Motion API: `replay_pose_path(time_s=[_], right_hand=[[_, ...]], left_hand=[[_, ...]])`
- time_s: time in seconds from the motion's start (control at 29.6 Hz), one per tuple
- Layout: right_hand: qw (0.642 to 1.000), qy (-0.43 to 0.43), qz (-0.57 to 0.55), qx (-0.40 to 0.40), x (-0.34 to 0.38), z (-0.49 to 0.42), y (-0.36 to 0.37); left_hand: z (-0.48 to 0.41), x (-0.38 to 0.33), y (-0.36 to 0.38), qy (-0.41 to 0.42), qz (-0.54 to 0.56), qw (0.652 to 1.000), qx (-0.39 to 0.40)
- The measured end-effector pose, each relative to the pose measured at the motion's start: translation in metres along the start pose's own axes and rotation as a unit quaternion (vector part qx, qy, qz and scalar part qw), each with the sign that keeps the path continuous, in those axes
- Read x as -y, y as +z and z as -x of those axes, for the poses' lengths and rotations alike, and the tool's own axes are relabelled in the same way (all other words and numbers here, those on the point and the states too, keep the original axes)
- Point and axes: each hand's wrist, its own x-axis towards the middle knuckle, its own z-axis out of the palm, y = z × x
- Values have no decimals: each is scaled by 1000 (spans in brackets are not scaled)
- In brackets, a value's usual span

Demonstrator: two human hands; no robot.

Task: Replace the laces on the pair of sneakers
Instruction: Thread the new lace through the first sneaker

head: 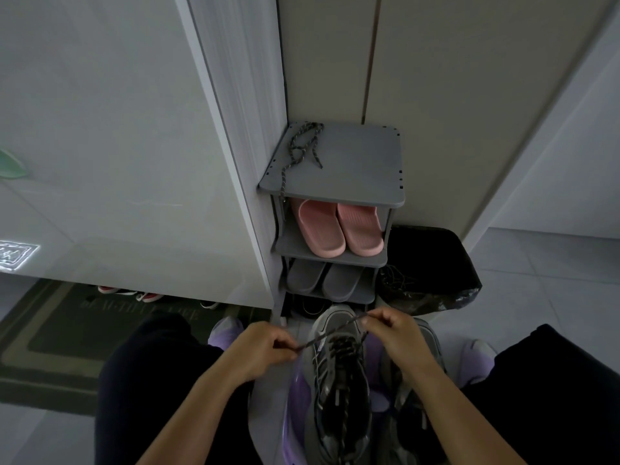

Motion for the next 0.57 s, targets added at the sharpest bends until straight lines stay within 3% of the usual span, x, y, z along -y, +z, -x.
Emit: replay_pose_path(time_s=[0.1,0.2,0.3,0.44,0.57], right_hand=[[999,16,-17,-25,-7,-2,2],[999,15,-36,-15,-6,-2,5],[1000,12,-28,5,-5,4,9],[979,-58,184,69,-15,18,15],[942,-86,308,100,-20,23,24]], left_hand=[[0,11,12,-7,-25,998,63],[-4,16,27,3,-45,998,31],[-4,8,40,-56,147,987,-28],[-5,-6,53,-107,335,934,-61],[-8,-6,58,-117,357,919,-122]])
